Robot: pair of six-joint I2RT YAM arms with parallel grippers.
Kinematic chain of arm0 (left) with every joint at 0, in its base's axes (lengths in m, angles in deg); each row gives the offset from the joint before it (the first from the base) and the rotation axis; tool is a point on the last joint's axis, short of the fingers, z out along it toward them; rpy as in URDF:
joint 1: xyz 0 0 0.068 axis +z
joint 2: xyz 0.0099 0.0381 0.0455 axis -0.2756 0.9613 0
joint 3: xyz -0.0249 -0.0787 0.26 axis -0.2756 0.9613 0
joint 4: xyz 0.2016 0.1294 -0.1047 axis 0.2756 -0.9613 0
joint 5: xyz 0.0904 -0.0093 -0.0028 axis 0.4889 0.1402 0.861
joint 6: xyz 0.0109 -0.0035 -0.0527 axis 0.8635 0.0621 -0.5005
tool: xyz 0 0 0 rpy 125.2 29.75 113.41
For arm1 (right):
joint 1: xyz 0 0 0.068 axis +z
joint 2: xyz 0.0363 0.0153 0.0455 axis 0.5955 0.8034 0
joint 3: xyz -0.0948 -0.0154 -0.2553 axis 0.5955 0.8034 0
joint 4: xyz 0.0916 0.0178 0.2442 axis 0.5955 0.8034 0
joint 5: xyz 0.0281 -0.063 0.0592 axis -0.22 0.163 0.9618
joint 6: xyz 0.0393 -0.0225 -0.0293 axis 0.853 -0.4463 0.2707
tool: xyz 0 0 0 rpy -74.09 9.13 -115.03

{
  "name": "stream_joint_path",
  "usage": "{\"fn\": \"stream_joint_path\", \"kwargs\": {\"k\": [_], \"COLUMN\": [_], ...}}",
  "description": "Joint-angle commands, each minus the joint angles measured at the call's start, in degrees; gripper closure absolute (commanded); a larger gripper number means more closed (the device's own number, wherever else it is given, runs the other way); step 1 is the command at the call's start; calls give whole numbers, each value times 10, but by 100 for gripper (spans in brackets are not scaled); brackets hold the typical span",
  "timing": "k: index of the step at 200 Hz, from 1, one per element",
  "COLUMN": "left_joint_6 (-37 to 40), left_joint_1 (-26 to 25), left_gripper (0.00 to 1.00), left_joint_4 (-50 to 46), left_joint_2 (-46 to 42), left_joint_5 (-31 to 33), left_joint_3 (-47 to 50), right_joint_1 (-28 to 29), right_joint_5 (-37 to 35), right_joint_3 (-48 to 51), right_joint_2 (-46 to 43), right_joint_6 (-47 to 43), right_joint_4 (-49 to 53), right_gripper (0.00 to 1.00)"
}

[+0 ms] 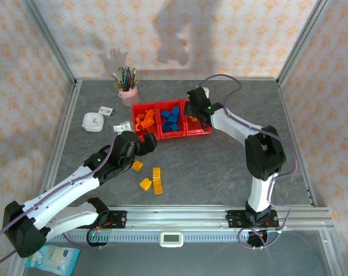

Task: Sort the legos into containers by color
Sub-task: Place the lego in the container, then pick up the lego from the bottom-left of the table.

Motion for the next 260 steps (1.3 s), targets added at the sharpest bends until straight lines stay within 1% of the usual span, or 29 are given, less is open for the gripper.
{"fn": "stream_joint_path", "kwargs": {"k": [1,27,51,75,86,114,148,181,216,260], "left_joint_6": [-7,-29,-49,-68,-78,-96,-115,-119,-119,-118], "left_joint_1": [8,9,10,10,10,10,10,9,10,10], "left_gripper": [1,1,1,1,1,1,1,1,1,1], "left_joint_4": [-45,-100,-144,-181,-198,-226,-253,-260,-264,-256], "left_joint_2": [-40,-86,-133,-171,-184,-217,-235,-248,-249,-246], "left_joint_5": [34,55,71,81,86,95,107,115,121,117], "left_joint_3": [5,10,16,20,19,22,23,25,24,27], "right_joint_1": [51,118,180,234,256,295,321,327,337,338], "right_joint_5": [15,40,60,86,86,89,96,102,95,102], "right_joint_3": [41,88,112,112,105,70,14,-37,-69,-92], "right_joint_2": [-67,-104,-108,-81,-60,1,72,135,176,210], "right_joint_6": [-9,-18,-29,-34,-37,-46,-56,-63,-76,-86], "right_joint_4": [-12,-31,-47,-61,-64,-69,-63,-47,-30,-18], "right_gripper": [33,29,26,24,23,21,19,19,21,30]}}
